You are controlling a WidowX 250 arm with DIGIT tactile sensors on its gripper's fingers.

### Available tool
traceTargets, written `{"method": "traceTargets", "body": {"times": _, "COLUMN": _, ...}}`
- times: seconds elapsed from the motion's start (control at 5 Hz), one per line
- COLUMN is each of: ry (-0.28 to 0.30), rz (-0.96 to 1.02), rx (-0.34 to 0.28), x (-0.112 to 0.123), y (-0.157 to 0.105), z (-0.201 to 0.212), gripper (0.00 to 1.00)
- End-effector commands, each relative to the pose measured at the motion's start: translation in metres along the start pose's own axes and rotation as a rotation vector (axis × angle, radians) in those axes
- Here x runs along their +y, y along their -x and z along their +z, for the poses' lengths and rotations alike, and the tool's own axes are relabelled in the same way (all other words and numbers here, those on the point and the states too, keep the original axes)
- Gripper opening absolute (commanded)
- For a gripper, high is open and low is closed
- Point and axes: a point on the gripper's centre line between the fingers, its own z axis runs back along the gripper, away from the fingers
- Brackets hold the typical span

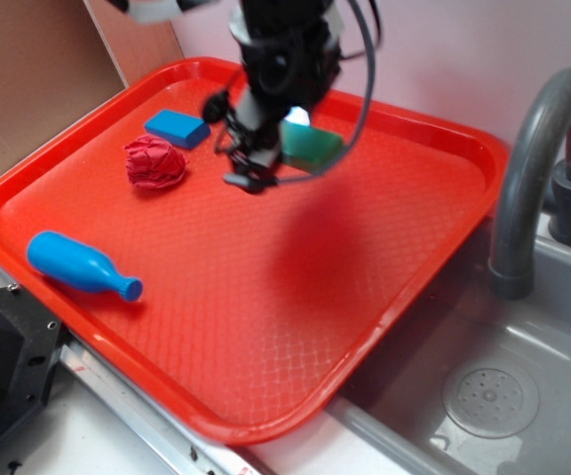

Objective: Grab the green block.

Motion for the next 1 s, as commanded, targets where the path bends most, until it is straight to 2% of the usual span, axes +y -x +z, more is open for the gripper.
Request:
{"method": "traceTargets", "body": {"times": 0.0, "ry": 0.107, "rz": 0.509, "rx": -0.09, "x": -0.013, "y": 0.024, "z": 0.081, "gripper": 0.0}}
{"method": "traceTargets", "body": {"times": 0.2, "ry": 0.271, "rz": 0.754, "rx": -0.148, "x": -0.006, "y": 0.052, "z": 0.106, "gripper": 0.0}}
{"method": "traceTargets", "body": {"times": 0.4, "ry": 0.335, "rz": 1.001, "rx": -0.167, "x": -0.002, "y": 0.067, "z": 0.116, "gripper": 0.0}}
{"method": "traceTargets", "body": {"times": 0.6, "ry": 0.289, "rz": 1.257, "rx": -0.165, "x": 0.001, "y": 0.064, "z": 0.115, "gripper": 0.0}}
{"method": "traceTargets", "body": {"times": 0.8, "ry": 0.278, "rz": 1.226, "rx": -0.142, "x": 0.001, "y": 0.056, "z": 0.109, "gripper": 0.0}}
